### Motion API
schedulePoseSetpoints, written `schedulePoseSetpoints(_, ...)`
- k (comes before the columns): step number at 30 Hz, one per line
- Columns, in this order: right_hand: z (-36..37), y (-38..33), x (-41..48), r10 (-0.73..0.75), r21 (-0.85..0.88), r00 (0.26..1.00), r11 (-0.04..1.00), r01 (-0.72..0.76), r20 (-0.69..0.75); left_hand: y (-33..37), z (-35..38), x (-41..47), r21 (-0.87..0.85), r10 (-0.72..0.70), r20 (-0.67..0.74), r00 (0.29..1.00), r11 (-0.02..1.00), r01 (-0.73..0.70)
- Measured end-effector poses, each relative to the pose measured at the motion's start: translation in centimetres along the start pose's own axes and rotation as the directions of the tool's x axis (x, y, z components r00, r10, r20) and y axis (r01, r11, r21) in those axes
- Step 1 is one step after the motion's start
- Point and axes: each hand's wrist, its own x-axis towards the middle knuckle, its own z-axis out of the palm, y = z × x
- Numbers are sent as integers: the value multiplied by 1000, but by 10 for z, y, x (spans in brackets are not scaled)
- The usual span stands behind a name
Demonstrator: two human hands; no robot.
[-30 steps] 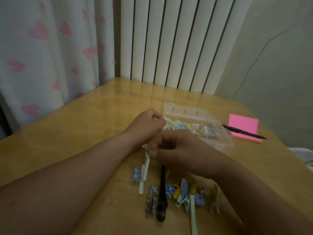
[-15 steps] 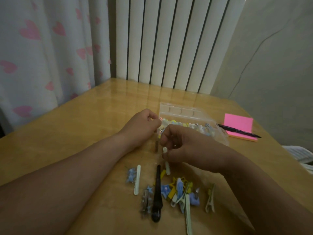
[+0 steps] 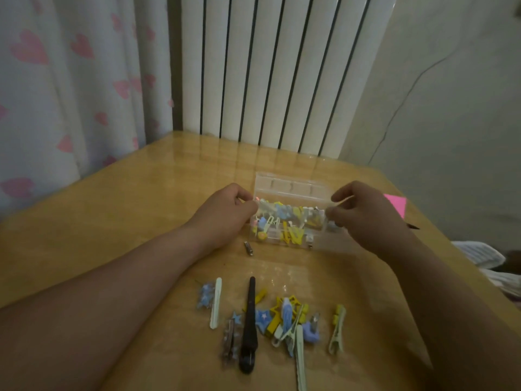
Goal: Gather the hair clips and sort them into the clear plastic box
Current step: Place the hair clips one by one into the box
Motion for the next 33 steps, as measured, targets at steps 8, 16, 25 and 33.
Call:
schedulePoseSetpoints(8,17,-1,2,-69,-256,993,962,91,93,-3,0,1,13,13,-2,1000,1000,-13)
schedulePoseSetpoints(16,21,0,-1,-111,-327,992,937,125,61,0,0,-1,18,24,-3,1000,1000,-24)
schedulePoseSetpoints(25,31,-52,-41,-423,-132,903,893,429,74,1,-2,-1,-53,-1,-23,1000,999,0)
schedulePoseSetpoints(33,60,-79,-63,-408,-375,854,773,511,323,1,-2,1,-169,-41,-52,998,985,32)
